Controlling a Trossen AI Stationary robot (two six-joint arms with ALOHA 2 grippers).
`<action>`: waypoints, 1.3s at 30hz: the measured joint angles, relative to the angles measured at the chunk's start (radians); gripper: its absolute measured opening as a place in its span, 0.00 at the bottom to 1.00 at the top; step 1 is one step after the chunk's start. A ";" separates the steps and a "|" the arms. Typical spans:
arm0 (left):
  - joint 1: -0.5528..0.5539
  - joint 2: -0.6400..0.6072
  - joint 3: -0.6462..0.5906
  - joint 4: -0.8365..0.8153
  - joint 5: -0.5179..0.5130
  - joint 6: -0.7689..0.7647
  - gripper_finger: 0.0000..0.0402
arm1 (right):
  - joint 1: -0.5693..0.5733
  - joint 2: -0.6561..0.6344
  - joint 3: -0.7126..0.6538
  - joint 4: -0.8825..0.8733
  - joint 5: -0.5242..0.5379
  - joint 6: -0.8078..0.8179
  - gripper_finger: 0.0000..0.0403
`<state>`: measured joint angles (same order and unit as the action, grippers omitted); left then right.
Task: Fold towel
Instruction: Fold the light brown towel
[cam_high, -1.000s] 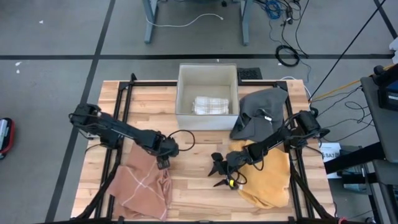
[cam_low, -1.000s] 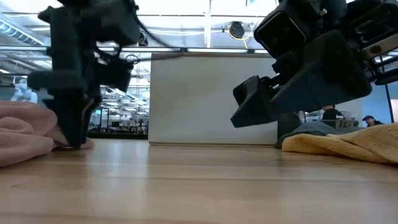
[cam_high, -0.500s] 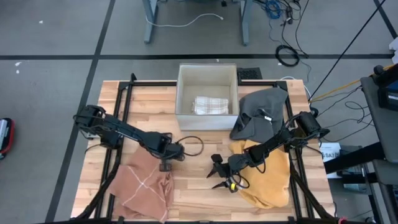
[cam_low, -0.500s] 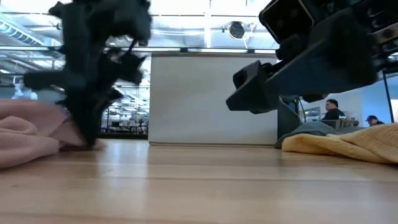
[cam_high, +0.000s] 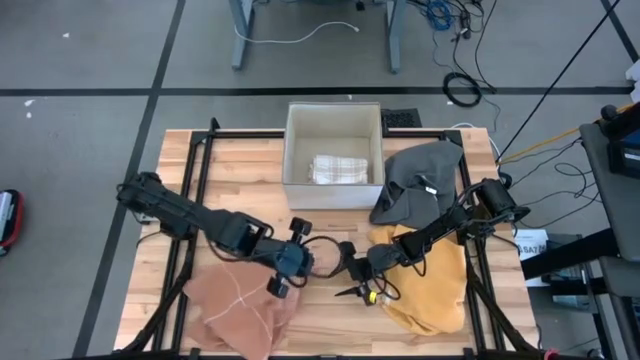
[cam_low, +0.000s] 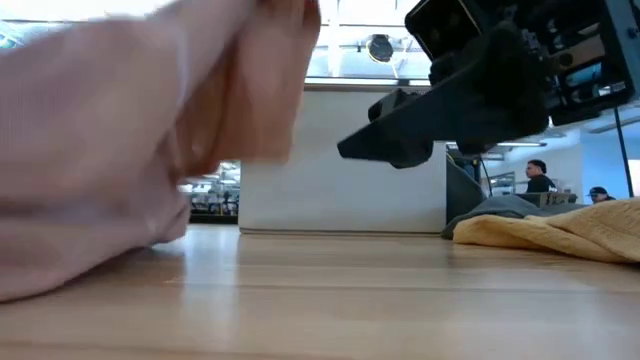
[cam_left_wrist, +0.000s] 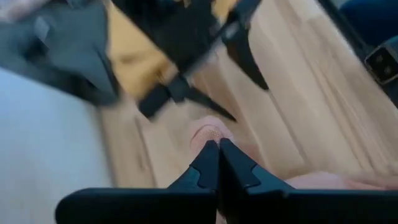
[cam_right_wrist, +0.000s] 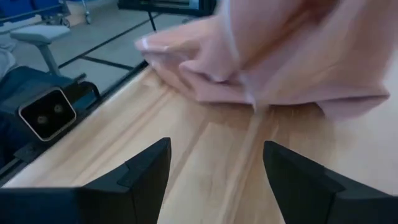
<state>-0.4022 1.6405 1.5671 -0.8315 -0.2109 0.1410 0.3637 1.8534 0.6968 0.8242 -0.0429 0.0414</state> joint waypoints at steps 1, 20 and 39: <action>-0.011 0.000 0.031 -0.013 -0.024 0.018 0.00 | 0.000 0.000 0.000 0.009 0.000 -0.003 0.60; -0.050 0.000 0.113 -0.161 -0.137 -0.050 0.00 | 0.005 0.000 0.000 0.133 0.252 -0.085 0.60; -0.030 0.000 0.017 -0.054 -0.157 -0.069 0.00 | 0.015 0.066 0.119 -0.016 0.438 -0.111 0.44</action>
<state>-0.4326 1.6405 1.5841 -0.8852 -0.3676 0.0724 0.3790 1.9194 0.8162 0.8082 0.3950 -0.0696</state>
